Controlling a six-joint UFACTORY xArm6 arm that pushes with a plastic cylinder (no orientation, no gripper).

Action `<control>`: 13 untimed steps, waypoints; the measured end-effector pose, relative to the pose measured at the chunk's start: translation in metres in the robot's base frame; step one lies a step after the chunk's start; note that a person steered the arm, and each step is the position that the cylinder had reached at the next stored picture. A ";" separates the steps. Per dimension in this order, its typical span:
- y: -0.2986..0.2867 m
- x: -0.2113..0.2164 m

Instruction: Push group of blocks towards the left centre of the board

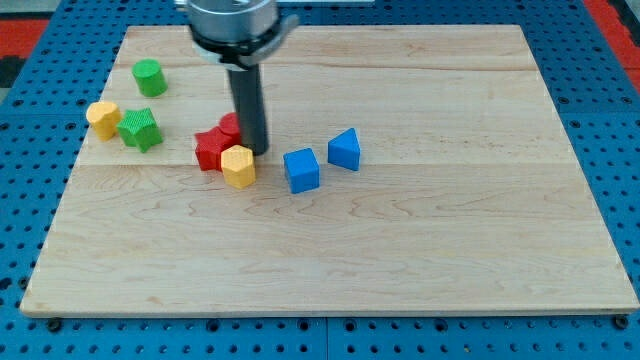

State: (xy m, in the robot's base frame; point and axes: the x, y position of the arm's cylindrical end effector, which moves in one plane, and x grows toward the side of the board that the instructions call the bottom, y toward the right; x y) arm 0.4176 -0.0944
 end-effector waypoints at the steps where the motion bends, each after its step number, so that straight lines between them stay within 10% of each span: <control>1: -0.032 0.000; 6: 0.011 0.102; 8: -0.096 0.025; 10: -0.010 -0.045; 13: -0.074 -0.175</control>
State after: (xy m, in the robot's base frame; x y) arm 0.2423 -0.1685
